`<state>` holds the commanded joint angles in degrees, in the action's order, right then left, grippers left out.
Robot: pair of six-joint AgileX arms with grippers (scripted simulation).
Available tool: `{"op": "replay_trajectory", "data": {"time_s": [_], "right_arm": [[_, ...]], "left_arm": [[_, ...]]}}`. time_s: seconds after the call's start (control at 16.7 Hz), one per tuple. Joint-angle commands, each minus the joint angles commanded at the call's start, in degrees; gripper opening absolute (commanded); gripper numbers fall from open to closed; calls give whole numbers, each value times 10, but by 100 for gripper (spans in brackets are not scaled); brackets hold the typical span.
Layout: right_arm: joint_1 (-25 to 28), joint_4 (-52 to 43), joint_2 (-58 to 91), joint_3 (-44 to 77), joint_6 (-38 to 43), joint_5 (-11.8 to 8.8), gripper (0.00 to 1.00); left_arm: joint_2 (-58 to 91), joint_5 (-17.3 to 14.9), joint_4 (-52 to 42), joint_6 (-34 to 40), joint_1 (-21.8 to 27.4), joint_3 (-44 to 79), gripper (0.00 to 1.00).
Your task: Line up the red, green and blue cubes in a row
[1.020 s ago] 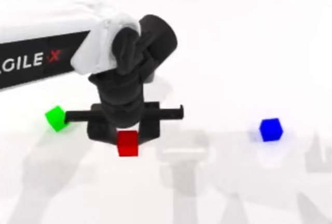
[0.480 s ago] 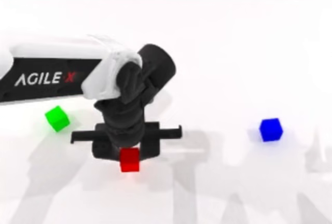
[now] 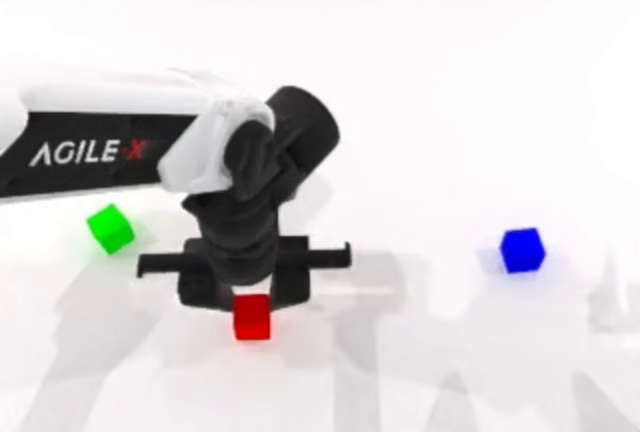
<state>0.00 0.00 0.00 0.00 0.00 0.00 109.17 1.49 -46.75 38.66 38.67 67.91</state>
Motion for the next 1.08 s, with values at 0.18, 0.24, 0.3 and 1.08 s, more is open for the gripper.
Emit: {"op": "replay_trajectory", "data": {"time_s": [0.18,0.24,0.3,1.08], "right_arm": [[0,0,0,0,0,0,100],[0,0,0,0,0,0,100],[0,0,0,0,0,0,100],[0,0,0,0,0,0,100]], "left_arm": [[0,0,0,0,0,0,75],[0,0,0,0,0,0,83],[0,0,0,0,0,0,90],[-8,1,-24,1,0,17,100]]}}
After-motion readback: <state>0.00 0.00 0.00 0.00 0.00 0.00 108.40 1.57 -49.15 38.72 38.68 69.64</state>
